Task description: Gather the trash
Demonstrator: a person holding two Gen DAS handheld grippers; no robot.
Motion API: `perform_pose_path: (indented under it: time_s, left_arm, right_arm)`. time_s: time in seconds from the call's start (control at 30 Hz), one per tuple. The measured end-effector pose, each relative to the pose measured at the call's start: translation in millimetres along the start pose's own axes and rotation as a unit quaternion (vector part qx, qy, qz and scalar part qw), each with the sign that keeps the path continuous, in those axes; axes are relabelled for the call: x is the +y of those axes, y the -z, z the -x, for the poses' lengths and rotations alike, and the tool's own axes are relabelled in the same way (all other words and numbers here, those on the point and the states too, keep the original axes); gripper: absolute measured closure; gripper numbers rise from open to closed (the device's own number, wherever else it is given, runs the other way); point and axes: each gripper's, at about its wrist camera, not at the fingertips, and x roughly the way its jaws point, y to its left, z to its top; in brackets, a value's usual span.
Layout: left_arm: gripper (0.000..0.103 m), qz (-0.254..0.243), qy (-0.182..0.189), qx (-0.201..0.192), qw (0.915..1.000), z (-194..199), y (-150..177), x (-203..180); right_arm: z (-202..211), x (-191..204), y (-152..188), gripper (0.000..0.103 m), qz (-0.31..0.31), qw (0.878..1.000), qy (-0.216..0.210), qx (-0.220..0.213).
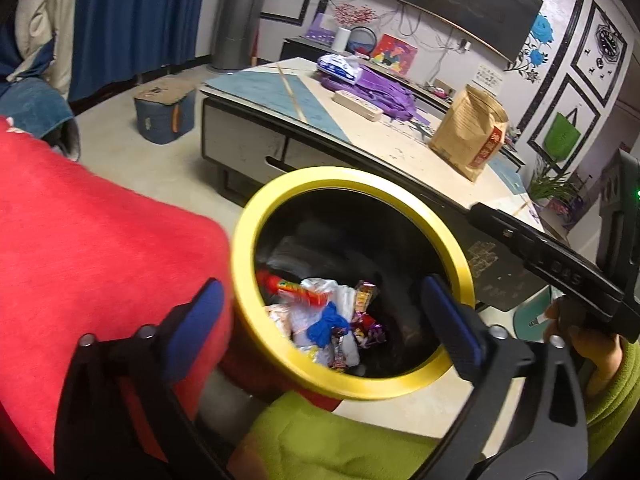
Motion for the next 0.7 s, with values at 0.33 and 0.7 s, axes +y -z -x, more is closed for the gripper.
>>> perform_pose_path:
  time_s: [0.33,0.7]
  left_arm:
    - [0.011,0.034,-0.054,-0.041,0.9971,62,10,33]
    - [0.011,0.036,-0.109,-0.102,0.9881,142,24,52]
  right_arm:
    - [47,41,7,0.006,0.018,1.000,-0.014,-0.019]
    - [75,118,26,0.006,0.044,0.997,-0.062,-0.029]
